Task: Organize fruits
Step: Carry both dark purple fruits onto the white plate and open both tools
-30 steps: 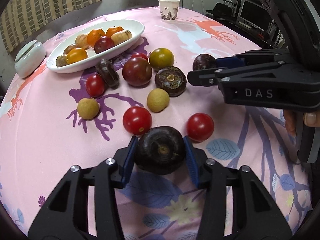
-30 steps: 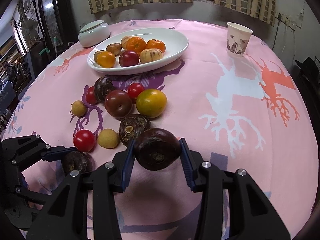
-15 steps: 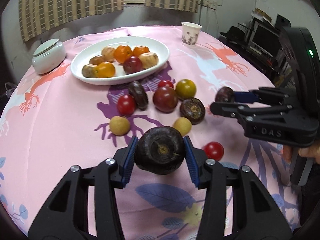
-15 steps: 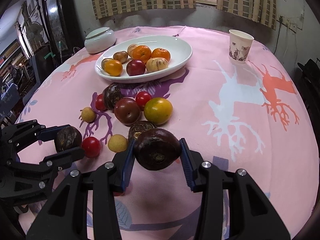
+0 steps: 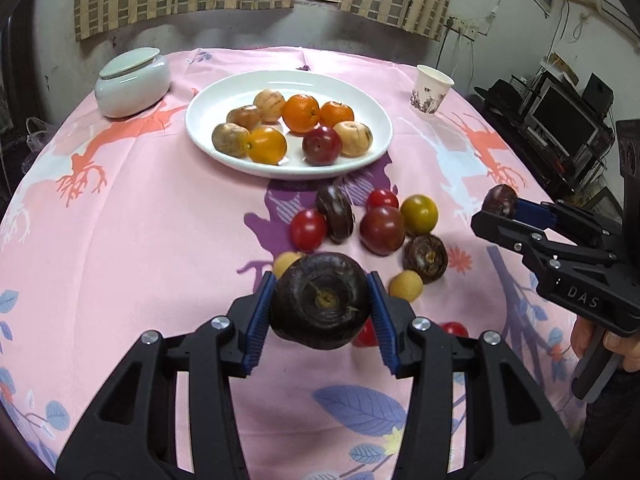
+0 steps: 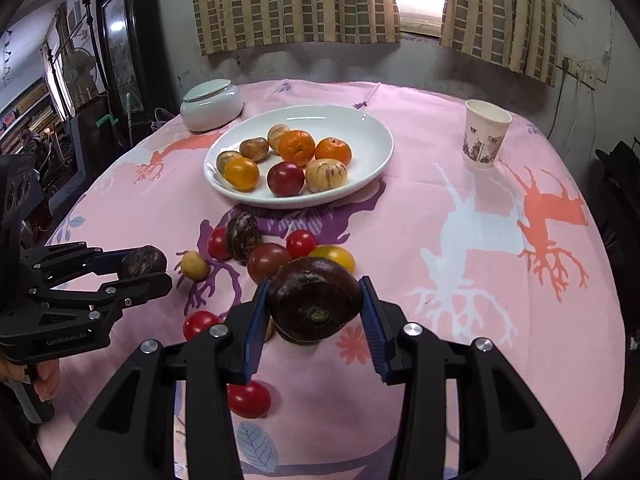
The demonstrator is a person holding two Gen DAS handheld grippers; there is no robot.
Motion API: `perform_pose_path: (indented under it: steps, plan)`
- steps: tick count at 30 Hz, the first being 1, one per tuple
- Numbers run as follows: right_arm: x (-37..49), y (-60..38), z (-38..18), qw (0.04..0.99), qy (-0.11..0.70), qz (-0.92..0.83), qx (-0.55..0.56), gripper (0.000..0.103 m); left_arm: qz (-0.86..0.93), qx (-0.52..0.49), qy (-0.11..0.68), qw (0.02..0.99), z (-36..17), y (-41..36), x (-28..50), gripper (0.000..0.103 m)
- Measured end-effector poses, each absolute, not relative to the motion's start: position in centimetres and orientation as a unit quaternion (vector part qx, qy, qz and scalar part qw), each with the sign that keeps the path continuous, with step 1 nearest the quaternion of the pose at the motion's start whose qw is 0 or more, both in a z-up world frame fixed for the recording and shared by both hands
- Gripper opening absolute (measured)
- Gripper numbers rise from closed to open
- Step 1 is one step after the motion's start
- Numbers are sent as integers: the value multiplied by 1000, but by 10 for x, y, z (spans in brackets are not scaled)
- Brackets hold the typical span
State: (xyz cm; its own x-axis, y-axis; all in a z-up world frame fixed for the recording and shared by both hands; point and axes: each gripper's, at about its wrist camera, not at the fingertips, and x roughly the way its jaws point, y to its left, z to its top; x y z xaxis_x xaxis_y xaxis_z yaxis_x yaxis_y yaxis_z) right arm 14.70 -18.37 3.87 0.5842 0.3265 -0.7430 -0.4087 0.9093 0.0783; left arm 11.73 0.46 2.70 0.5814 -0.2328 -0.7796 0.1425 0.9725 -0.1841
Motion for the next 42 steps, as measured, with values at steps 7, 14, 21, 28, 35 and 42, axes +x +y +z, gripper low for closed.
perform_pose_path:
  steps: [7, 14, 21, 28, 35, 42]
  plan:
    - [168, -173, 57, 898, 382, 214, -48, 44, -78, -63, 413, 905, 52, 17, 150, 47]
    - [208, -148, 61, 902, 369, 218, -50, 44, -64, -73, 406, 909, 54, 21, 197, 47]
    - [246, -136, 52, 904, 376, 203, -33, 44, -45, -86, 421, 902, 38, 26, 229, 47]
    - [280, -126, 35, 895, 405, 186, -18, 44, -33, -82, 430, 898, 23, 29, 249, 47]
    - [301, -112, 20, 881, 436, 185, -3, 45, -19, -84, 418, 904, 21, 32, 255, 49]
    - [301, -126, 22, 880, 428, 200, 55, 60, -15, -82, 376, 923, 39, 38, 243, 71]
